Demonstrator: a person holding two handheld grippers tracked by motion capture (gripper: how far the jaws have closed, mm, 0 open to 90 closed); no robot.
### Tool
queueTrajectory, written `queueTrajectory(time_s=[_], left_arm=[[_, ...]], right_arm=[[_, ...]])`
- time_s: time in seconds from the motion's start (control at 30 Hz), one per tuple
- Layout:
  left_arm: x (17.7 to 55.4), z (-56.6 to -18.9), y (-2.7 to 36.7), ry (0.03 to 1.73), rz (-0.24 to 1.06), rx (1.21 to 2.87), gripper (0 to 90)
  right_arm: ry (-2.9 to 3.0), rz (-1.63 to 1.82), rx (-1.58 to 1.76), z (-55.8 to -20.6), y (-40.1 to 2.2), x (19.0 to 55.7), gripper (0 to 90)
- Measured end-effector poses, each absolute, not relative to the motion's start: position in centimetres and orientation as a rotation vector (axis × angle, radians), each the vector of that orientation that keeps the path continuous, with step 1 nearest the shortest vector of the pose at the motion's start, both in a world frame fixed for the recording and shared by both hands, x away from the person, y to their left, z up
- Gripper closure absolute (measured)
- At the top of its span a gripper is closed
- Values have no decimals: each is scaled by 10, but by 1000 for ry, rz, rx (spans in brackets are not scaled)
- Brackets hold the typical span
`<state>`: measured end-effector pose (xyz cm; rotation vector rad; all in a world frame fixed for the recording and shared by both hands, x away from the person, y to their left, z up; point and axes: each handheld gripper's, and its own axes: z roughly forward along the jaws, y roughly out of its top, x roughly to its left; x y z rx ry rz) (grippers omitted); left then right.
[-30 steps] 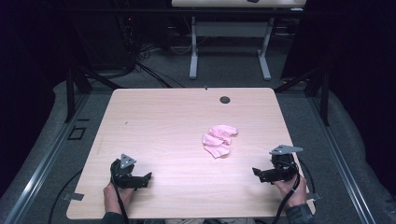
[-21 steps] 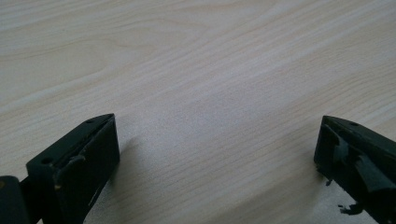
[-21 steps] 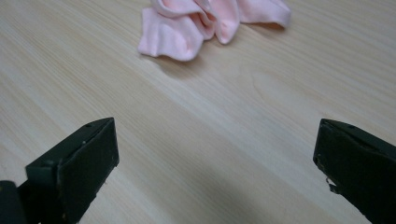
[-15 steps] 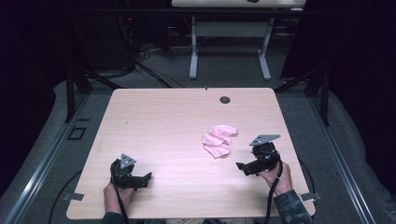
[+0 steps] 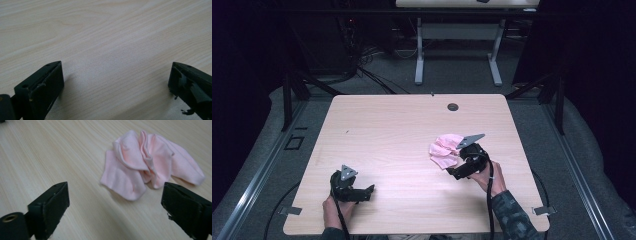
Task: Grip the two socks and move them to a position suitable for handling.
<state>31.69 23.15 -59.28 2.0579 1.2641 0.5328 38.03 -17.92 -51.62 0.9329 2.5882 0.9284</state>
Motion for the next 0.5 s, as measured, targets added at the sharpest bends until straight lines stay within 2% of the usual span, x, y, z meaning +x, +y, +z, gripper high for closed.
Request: queueTrajectory(time_s=[0.1,0.13,0.17,0.3,0.5], left_arm=[[317,-593,232,1266,531,2059,2],[317,-593,232,1270,533,2055,2],[317,-593,232,1270,533,2055,2],[317,-593,232,1271,536,2056,2],[317,-593,232,1271,536,2056,3]], right_arm=[[2598,913,903,-518,-168,389,180],[2599,925,894,-518,-164,392,226],[2599,925,894,-518,-164,392,226],[2608,900,869,-525,-149,411,386],[2646,849,885,-539,-139,425,489]])
